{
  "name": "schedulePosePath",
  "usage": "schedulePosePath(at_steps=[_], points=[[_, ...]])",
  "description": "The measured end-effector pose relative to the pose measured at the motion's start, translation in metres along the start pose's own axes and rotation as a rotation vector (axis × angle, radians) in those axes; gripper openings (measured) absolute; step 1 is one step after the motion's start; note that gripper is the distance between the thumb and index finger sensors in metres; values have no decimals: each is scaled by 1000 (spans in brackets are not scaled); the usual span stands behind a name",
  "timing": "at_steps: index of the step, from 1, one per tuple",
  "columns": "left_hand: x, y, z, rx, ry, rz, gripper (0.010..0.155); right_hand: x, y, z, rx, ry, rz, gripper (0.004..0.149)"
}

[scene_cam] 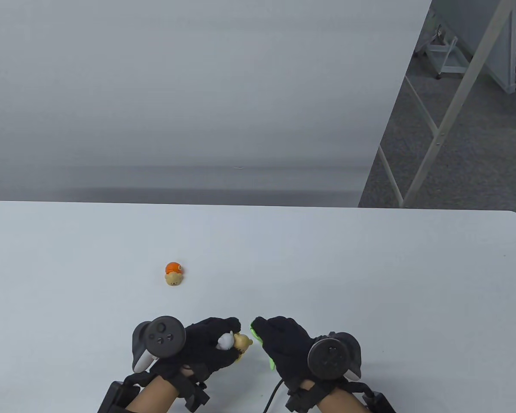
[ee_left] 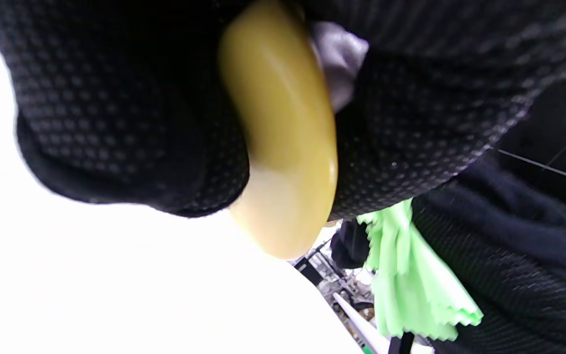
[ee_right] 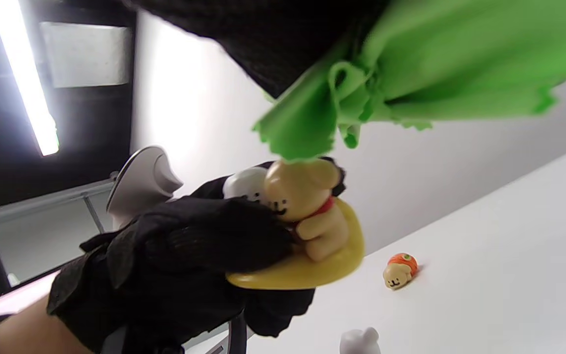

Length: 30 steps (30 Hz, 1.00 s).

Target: Dust the small ornaments

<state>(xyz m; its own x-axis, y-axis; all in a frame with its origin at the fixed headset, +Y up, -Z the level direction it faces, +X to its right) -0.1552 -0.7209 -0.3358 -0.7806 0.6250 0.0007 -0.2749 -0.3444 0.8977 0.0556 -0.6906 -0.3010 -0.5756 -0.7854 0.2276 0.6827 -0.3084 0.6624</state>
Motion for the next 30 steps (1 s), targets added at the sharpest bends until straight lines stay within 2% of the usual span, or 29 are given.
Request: schedulePosePath(at_steps=[3,5,6,7,9,11,13,14,17,19,21,22,25,30], points=[[-11,0,10,-36,-91,-15,62,10,-11,31,-90,166,-6,43],[-15,0,17,-70,-98,9,62,27,-17,48,-151,338,63,43],[-14,1,16,-71,-109,14,62,27,-13,50,-162,402,24,43],[-11,1,15,-97,-89,25,62,27,-14,49,-199,435,35,42],[-6,3,15,-72,2,47,62,19,-7,34,-135,414,33,43],[2,3,16,-101,-51,69,62,16,-3,17,-65,353,69,42],[6,2,14,-63,29,82,62,16,1,1,-22,314,85,44],[6,1,17,-73,-2,76,62,15,3,-3,-17,256,54,45],[-2,0,19,-97,-95,48,62,15,-2,12,-64,210,18,44],[-11,1,18,-99,-144,24,62,23,-8,33,-150,281,42,44],[-16,1,16,-68,-146,5,62,31,-10,46,-164,367,44,44],[-15,1,14,-80,-148,16,62,33,-12,48,-162,408,67,44],[-10,1,10,-63,-65,25,62,30,-10,41,-133,391,66,44],[-2,1,4,-49,-29,47,62,22,-5,26,-89,358,61,43]])
Point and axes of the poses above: the tracker on the back of each hand, its own z axis roughly to the thumb side, its own y axis roughly from the fingertips to the wrist, x = y × z, the point moved 4 cm from there along -y, roughly from the wrist to the fingertips, and after that the axes turned 12 degrees about z, right-handed, at the moved point
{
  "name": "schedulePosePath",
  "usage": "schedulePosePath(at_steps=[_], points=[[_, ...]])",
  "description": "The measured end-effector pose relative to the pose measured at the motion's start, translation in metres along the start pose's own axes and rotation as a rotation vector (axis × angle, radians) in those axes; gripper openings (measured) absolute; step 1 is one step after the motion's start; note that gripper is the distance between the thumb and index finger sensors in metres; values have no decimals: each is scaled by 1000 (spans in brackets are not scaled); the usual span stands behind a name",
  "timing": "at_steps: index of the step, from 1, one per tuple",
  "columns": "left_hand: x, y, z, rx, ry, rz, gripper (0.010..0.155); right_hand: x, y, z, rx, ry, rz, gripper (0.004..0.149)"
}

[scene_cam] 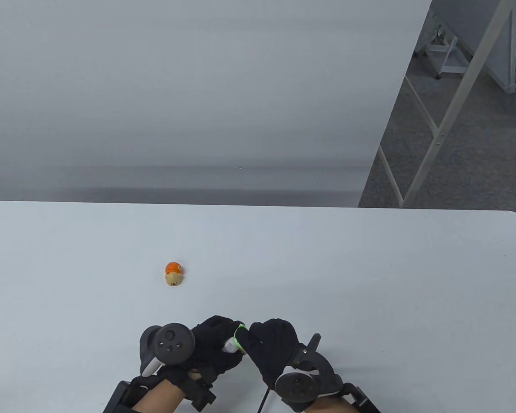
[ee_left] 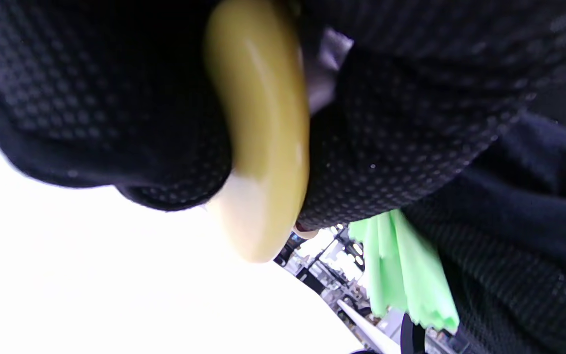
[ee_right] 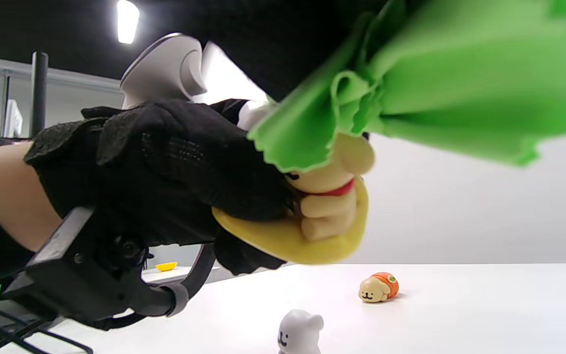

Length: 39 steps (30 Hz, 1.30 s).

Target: Dust the small ornaments

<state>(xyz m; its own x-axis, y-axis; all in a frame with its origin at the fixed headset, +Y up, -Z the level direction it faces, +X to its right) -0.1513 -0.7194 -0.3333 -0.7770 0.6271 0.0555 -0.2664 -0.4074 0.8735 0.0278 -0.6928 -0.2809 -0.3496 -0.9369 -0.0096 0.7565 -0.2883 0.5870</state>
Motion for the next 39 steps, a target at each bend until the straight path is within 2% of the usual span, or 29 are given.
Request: schedulePosePath(at_steps=[4,6,8,11,12,13,16,21,24,26,27,29,32,34,35,37,39], points=[[7,-1,-9,38,125,25,62,-3,5,-15,62,-73,-21,44],[12,-1,-13,35,195,48,62,-4,9,-25,79,-197,-62,44],[8,-1,-17,59,334,45,62,-2,10,-34,113,-403,-105,47],[-1,-1,-15,28,490,20,62,3,10,-44,173,-599,-141,49],[-7,-3,-11,17,507,-42,62,7,9,-47,199,-655,-144,49],[-10,-3,-10,19,507,-78,63,8,9,-48,215,-671,-147,49],[-14,-2,-12,20,564,-90,64,12,9,-49,243,-745,-153,48],[-4,0,-17,92,498,38,65,17,8,-39,232,-691,-124,50],[-7,3,-12,66,563,28,67,14,7,-44,246,-721,-151,49],[-10,1,-6,25,601,-52,68,11,9,-51,274,-755,-173,48],[-10,-1,-5,11,602,-50,70,10,10,-52,276,-761,-178,47],[-11,-1,-4,26,607,-42,71,9,9,-51,288,-740,-176,47],[-5,2,0,18,454,83,71,12,8,-45,279,-707,-159,49],[-5,2,3,35,444,82,75,12,7,-47,285,-734,-161,49],[-7,2,6,30,439,50,80,12,8,-49,291,-751,-169,49],[-18,3,17,-52,524,-104,90,11,13,-57,332,-783,-193,49],[-30,6,31,-86,647,-300,85,12,18,-67,373,-856,-200,48]])
Point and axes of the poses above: the tracker on the back of each hand, its own z axis roughly to the thumb side, its own y axis roughly from the fingertips to the wrist, x = y × z, the point moved 4 cm from there along -y, roughly from the wrist to the fingertips, and after that the axes turned 12 degrees about z, right-handed, at the moved point
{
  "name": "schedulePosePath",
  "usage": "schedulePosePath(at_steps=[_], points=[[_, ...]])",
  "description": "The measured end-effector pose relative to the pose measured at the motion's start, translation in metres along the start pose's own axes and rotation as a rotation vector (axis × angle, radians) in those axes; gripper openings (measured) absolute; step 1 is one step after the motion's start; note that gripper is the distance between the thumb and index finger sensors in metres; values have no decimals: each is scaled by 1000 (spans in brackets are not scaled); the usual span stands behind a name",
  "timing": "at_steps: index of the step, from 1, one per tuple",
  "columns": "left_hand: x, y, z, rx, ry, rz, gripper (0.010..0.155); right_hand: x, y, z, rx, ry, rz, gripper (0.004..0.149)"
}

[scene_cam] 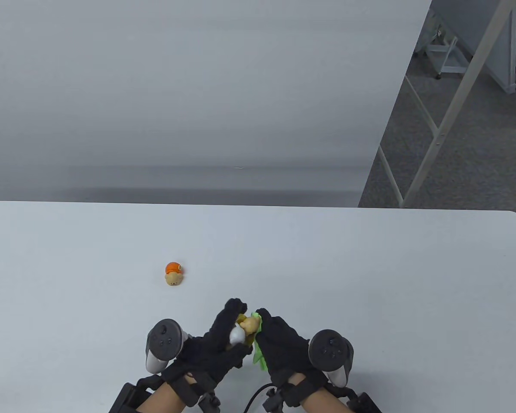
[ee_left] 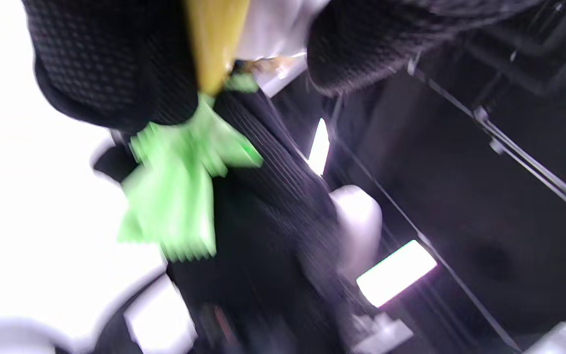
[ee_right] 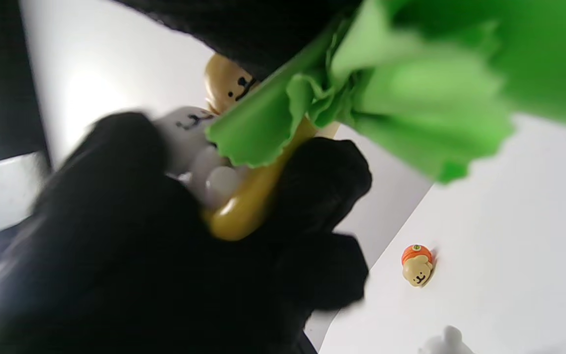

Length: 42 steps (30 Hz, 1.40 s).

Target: Dust the small ornaments

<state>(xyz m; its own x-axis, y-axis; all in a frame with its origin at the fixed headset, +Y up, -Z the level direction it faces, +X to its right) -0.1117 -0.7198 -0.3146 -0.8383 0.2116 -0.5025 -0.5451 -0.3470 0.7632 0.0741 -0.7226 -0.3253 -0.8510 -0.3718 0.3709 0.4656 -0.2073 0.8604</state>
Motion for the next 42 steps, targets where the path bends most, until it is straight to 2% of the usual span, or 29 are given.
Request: schedulePosePath(at_steps=[4,6,9,14,22,25,27,28,31,35,39,42], points=[[3,-2,0,-26,-18,-27,76,0,4,-5,18,-28,17,48],[3,0,3,-60,-35,73,76,2,1,-3,14,-53,17,48],[4,2,10,-123,-266,115,76,7,0,1,-2,-11,28,49],[21,4,-2,-64,-230,248,74,24,0,12,-36,51,115,49],[31,7,-4,-33,-241,344,75,27,-4,17,-84,147,157,49],[33,7,-5,-34,-250,351,75,24,-4,14,-80,115,159,48],[38,8,-9,-38,-190,363,75,22,-3,13,-76,112,157,47],[41,9,-14,-27,-108,360,75,18,-4,10,-48,120,132,47],[40,8,-21,-14,83,288,75,8,-5,1,-18,70,83,49],[29,3,-24,-11,158,157,74,2,-6,-7,8,-24,58,51],[24,2,-22,-4,84,179,71,6,-5,-5,22,-21,80,50],[28,3,-17,-35,-66,266,71,10,-6,2,14,23,86,51]])
Point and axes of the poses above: the tracker on the back of each hand, its own z axis roughly to the thumb side, its own y axis roughly from the fingertips to the wrist, x = y × z, the point moved 4 cm from there along -y, roughly from the wrist to the fingertips, and after that the axes turned 12 degrees about z, right-handed, at the moved point
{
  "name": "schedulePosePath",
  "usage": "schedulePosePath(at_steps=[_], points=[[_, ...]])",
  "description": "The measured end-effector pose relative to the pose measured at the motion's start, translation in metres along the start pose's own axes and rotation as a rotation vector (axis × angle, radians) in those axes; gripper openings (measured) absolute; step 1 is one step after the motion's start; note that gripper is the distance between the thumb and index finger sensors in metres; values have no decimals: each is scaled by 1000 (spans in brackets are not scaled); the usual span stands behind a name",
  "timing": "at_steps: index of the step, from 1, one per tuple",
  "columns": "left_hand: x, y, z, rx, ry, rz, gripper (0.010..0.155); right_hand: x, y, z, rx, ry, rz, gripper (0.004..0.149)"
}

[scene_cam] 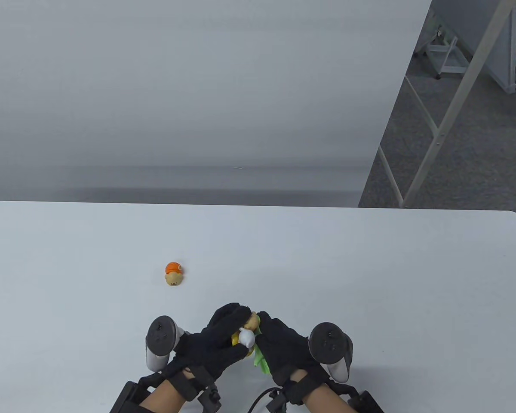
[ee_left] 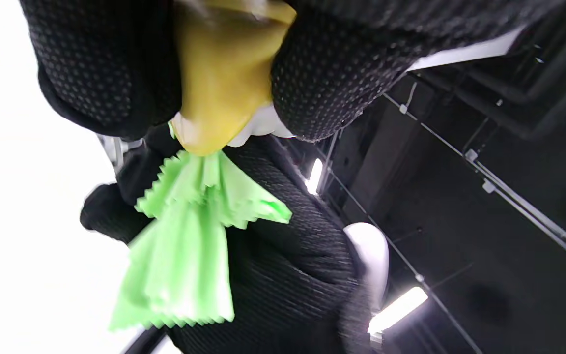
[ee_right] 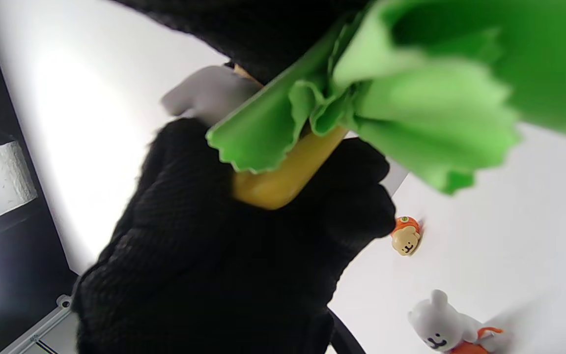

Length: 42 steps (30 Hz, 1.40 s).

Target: Dust the small ornaments

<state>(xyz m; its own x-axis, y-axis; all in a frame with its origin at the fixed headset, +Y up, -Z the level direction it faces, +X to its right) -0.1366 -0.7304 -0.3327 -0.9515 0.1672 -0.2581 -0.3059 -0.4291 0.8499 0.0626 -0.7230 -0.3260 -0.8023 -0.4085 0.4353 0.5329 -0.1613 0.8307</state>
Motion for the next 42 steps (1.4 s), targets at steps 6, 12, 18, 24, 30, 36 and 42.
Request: schedulePosePath(at_steps=[6,12,18,24,30,36,42], points=[[10,3,-13,68,35,105,72,12,1,16,-71,106,56,50],[22,3,-13,97,-20,151,73,7,3,16,-102,129,47,49],[-2,1,-16,137,281,-136,71,-12,5,4,-87,97,-76,51],[-7,-1,-6,142,77,-125,70,-4,5,10,-90,191,-57,50],[-1,0,-8,164,-14,-34,70,9,3,26,-167,268,-10,49],[4,1,-8,156,-64,25,70,11,5,29,-183,281,9,49],[10,1,-12,166,-60,36,86,11,6,32,-204,281,31,50]])
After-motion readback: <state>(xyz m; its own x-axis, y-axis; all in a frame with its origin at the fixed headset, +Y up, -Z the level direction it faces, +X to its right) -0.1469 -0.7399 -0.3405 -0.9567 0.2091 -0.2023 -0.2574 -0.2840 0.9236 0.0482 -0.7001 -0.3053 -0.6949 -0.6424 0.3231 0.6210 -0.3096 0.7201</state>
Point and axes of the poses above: the tracker on the back of each hand, its own z axis roughly to the thumb side, its own y axis roughly from the fingertips to the wrist, x = y × z, the point moved 4 cm from there along -y, roughly from the wrist to the fingertips, and after that the axes turned 12 degrees about z, right-handed, at the moved point
